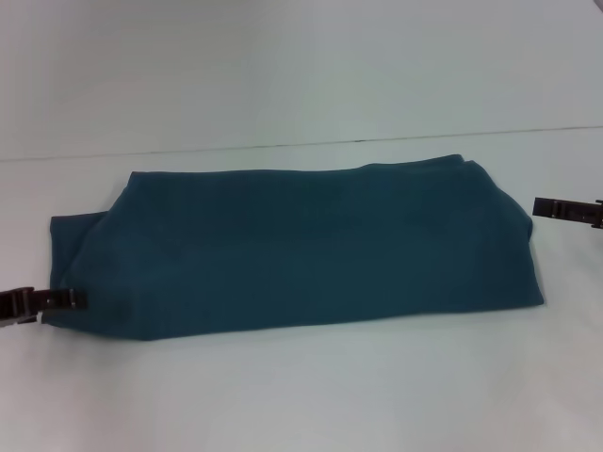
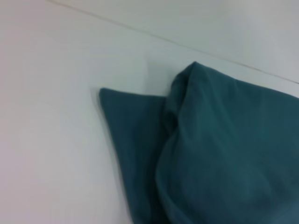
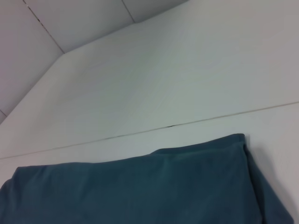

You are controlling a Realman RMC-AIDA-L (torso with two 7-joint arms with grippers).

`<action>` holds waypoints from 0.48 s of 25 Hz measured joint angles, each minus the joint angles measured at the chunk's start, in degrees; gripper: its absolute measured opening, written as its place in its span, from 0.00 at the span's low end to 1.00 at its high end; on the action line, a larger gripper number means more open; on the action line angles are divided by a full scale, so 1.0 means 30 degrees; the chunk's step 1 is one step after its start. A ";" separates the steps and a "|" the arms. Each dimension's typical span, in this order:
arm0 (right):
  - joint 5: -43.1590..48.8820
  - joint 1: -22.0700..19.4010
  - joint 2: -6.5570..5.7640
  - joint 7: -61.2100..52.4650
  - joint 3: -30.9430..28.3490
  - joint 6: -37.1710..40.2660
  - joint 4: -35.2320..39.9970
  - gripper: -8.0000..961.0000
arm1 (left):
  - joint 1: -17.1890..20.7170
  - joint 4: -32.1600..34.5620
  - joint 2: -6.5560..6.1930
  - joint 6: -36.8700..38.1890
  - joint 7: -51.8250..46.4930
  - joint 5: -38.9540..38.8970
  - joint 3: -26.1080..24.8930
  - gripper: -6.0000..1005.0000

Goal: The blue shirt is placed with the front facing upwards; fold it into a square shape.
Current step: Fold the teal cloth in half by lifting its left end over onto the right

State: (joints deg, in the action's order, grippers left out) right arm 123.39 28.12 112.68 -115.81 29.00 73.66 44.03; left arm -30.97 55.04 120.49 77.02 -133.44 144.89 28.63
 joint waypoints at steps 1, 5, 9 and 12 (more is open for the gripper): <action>-0.0001 0.0018 -0.0016 -0.0002 0.0000 0.0002 0.0000 0.95 | 0.0022 0.0058 0.0000 0.0221 -0.0133 0.0037 0.0002 0.92; 0.0000 0.0069 -0.0120 -0.0008 0.0020 0.0006 0.0000 0.95 | -0.0038 0.0156 -0.0011 0.0900 -0.0894 0.0696 0.0256 0.92; -0.0001 0.0086 -0.0244 -0.0034 0.0025 0.0105 0.0000 0.94 | -0.0148 0.0322 -0.0018 0.1701 -0.1397 0.1369 0.0664 0.92; -0.0001 0.0107 -0.0322 -0.0041 0.0025 0.0112 0.0000 0.94 | -0.0204 0.0221 -0.0007 0.1880 -0.1450 0.1427 0.0772 0.92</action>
State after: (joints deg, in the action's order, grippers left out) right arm 123.39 28.44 111.72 -115.93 29.08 74.00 44.03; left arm -31.58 55.71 120.47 82.66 -137.79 149.17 30.95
